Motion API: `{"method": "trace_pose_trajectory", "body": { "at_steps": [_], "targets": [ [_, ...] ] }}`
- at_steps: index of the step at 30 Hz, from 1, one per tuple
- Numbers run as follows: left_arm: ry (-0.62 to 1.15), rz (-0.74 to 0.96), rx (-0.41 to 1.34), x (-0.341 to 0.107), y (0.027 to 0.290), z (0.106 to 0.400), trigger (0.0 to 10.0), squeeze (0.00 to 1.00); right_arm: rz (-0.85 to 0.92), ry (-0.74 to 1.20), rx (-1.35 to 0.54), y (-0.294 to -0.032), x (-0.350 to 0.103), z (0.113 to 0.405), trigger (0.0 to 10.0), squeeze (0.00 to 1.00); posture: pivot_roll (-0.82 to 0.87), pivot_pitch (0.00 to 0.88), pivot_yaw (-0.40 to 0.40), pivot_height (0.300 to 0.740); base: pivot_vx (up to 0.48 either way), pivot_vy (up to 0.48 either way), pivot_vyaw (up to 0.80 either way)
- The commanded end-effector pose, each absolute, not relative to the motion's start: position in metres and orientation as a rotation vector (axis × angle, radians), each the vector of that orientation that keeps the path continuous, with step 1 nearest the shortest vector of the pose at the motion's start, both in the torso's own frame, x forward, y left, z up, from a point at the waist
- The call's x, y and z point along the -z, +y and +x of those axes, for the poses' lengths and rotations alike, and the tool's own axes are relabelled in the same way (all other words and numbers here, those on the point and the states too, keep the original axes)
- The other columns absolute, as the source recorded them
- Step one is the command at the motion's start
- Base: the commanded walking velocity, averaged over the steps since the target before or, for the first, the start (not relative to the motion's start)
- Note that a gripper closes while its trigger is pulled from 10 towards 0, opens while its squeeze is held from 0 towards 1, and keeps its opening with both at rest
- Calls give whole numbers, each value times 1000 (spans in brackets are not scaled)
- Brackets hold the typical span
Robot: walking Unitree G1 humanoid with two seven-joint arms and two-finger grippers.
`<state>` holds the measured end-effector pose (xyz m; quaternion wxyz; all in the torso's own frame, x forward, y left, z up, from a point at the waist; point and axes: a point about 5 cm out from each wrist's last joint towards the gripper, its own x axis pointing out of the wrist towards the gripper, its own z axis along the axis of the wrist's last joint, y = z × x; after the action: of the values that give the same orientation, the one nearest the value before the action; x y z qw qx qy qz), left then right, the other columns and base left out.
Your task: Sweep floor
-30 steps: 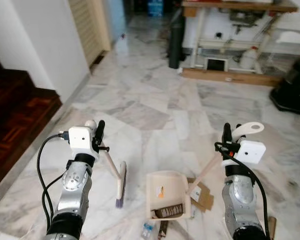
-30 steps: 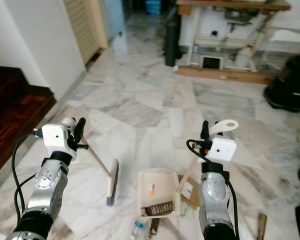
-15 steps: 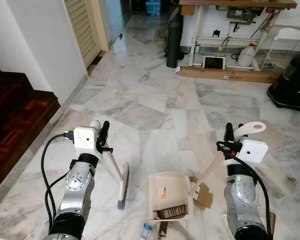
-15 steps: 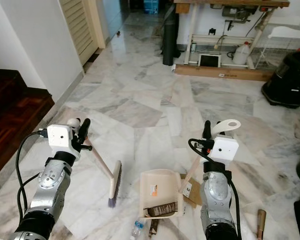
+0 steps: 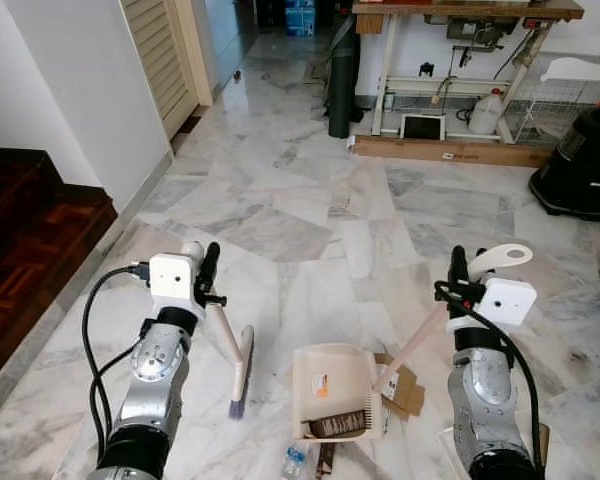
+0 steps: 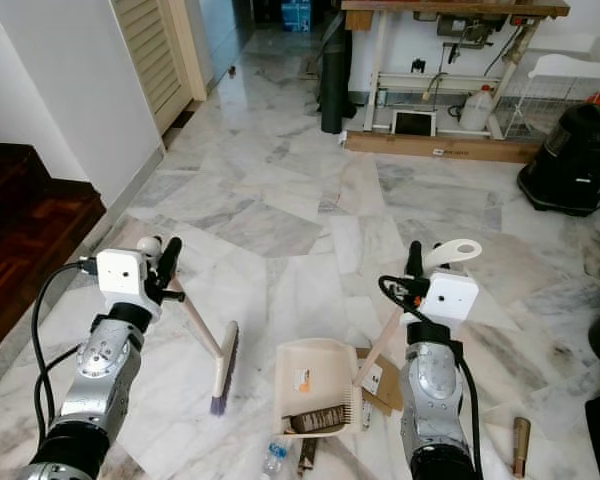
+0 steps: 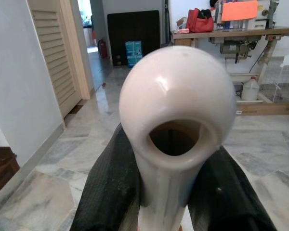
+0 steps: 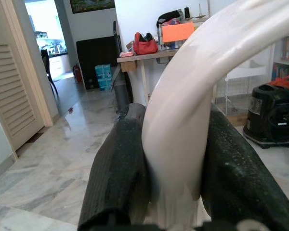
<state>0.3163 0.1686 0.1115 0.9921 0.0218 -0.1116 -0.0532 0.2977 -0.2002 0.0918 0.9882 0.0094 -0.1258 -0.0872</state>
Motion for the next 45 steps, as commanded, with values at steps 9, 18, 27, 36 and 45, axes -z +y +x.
{"method": "trace_pose_trajectory", "body": {
  "at_steps": [9,18,27,36,45],
  "targets": [
    [-276,50,104,-119,169,316,10000,0,35,-299,166,-200,-104,303,10000,0,-22,0,6,740,0,0,0],
    [-280,45,109,-119,167,315,10000,0,38,-288,149,-198,-103,304,10000,0,-25,0,8,740,-114,0,0],
    [-279,46,108,-119,168,314,10000,0,37,-284,147,-198,-102,302,10000,0,-27,0,9,740,-282,0,0],
    [-277,46,108,-118,167,313,10000,0,35,-285,146,-198,-103,302,10000,0,-28,0,6,740,-302,0,0],
    [-275,48,108,-118,167,313,10000,0,35,-284,145,-198,-103,302,10000,0,-28,0,6,740,-303,0,0]
  ]
}}
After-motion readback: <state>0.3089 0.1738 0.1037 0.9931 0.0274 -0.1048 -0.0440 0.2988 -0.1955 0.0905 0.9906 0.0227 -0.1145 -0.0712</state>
